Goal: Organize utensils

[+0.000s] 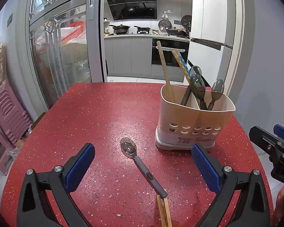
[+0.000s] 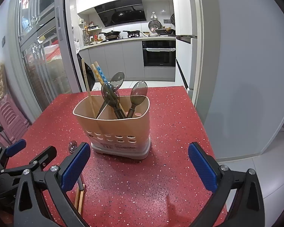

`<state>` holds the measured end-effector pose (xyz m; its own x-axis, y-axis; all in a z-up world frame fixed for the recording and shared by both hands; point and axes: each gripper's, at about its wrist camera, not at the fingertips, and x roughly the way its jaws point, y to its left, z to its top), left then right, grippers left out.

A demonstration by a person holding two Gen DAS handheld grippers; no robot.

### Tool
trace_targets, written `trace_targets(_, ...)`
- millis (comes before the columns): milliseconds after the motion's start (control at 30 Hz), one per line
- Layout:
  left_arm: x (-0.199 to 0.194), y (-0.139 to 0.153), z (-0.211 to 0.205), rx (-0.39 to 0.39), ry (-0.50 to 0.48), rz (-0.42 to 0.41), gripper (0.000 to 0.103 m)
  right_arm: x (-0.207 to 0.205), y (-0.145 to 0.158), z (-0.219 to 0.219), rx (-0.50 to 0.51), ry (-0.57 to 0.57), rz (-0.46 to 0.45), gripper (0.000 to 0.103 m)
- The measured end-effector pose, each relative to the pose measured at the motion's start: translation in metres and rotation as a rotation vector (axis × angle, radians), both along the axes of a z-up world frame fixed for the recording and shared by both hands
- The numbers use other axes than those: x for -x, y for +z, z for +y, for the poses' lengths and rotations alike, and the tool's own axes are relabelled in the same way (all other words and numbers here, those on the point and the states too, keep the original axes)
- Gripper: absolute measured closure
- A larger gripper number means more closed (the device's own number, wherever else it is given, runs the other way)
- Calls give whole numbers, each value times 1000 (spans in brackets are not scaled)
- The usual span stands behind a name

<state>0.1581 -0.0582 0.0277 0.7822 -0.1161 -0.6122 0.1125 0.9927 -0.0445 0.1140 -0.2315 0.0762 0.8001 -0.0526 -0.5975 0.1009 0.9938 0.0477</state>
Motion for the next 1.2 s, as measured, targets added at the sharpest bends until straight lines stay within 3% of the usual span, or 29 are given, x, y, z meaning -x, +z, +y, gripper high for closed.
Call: trace_targets(1200, 3, -5, 4, 8, -3, 20, 0, 2, -4, 2, -7, -5, 11, 0)
